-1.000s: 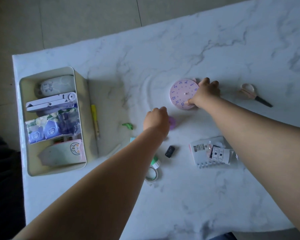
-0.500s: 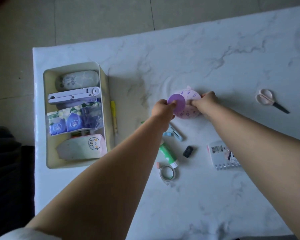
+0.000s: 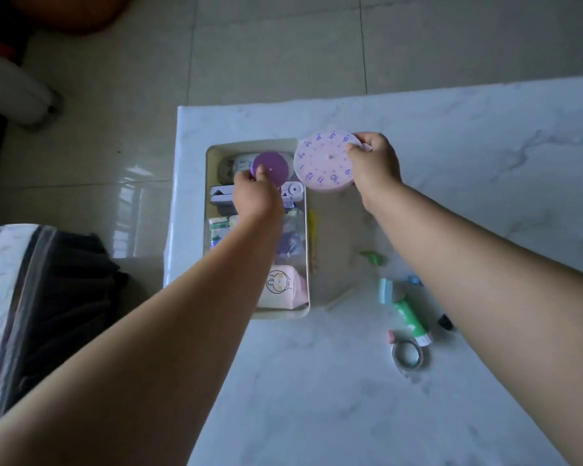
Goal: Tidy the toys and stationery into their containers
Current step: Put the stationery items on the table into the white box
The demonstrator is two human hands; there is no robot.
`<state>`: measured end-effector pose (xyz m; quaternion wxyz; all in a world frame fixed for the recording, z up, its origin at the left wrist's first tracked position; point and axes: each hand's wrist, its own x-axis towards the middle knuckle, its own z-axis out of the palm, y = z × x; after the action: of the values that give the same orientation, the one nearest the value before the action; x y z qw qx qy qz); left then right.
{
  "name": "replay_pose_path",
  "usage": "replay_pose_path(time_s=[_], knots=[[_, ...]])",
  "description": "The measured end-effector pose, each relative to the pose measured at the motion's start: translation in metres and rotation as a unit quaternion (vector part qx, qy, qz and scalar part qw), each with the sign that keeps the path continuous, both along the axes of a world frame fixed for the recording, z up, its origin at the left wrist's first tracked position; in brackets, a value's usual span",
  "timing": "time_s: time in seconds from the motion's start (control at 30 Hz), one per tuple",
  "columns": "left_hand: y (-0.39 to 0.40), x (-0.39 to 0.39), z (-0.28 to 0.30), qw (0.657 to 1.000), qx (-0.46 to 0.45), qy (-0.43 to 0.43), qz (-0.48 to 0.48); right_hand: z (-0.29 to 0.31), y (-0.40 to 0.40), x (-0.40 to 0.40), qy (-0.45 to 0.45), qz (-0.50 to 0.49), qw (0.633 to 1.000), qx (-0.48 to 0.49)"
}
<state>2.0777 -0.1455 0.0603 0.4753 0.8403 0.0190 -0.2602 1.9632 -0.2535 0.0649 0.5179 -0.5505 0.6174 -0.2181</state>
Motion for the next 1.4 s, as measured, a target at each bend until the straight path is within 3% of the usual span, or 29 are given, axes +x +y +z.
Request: replay_pose_path(time_s=[0.27,0.4,0.5,0.57,0.67,0.8,0.9,1.03,1.17,1.3,1.4], knots=[[0.038,0.075,-0.002,0.999,0.026,-0.022,0.026,-0.013,0.047,0.082,0.044,0.047,0.998,0.021],[0.039,0.090,-0.014,0.998,0.039,-0.010,-0.040,-0.025,0.058,0.089,0.081,0.075,0.994,0.020],[0.036,0.095,-0.012,0.994,0.050,-0.005,-0.094,-0.027,0.065,0.083,0.132,0.108,0.985,-0.036],[0.034,0.099,-0.014,0.985,0.079,-0.059,-0.145,-0.029,0.068,0.081,0.160,0.117,0.976,-0.090],[0.030,0.106,-0.016,0.943,0.151,-0.173,-0.239,-0.030,0.070,0.080,0.196,0.164,0.957,-0.139],[0.025,0.098,-0.013,0.926,0.177,-0.203,-0.264,-0.030,0.074,0.077,0.217,0.198,0.941,-0.169],[0.022,0.092,-0.014,0.923,0.179,-0.211,-0.269,-0.028,0.077,0.064,0.184,0.206,0.946,-0.171],[0.018,0.071,-0.010,0.907,0.175,-0.254,-0.285,-0.023,0.079,0.036,0.140,0.219,0.946,-0.194],[0.010,0.020,-0.001,0.878,0.109,-0.303,-0.354,-0.024,0.071,-0.011,0.161,0.193,0.950,-0.187],[0.006,-0.051,-0.001,0.838,0.043,-0.307,-0.449,-0.032,0.061,-0.071,0.189,0.185,0.952,-0.151],[0.011,-0.100,-0.014,0.807,0.058,-0.276,-0.520,-0.042,0.054,-0.121,0.213,0.194,0.951,-0.113]])
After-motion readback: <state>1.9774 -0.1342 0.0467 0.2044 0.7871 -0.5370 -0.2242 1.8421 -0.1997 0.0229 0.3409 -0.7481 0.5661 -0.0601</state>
